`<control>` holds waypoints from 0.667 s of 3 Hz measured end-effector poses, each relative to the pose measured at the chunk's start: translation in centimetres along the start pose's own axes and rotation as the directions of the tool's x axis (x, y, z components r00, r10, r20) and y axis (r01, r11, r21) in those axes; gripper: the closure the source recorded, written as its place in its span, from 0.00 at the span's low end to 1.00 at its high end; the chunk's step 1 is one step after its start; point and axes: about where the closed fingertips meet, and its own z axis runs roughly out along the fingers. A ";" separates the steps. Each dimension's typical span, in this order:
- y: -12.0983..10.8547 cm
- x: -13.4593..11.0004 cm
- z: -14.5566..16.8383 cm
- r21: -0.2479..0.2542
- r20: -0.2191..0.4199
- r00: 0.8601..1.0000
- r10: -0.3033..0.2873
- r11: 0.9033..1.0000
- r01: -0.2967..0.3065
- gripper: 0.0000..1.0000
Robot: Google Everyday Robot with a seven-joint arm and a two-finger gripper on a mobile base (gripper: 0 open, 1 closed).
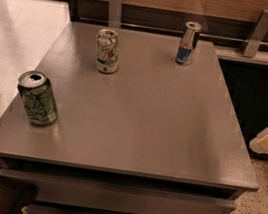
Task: Move redbull can near green can
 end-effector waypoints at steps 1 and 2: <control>-3.0 0.7 2.2 0.063 0.202 0.977 0.073 0.994 -0.087 0.00; -9.4 -1.7 3.2 0.148 0.446 0.887 0.120 0.967 -0.205 0.00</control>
Offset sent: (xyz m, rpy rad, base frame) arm 0.1901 -0.0747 0.0871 0.6468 -0.7461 -0.2157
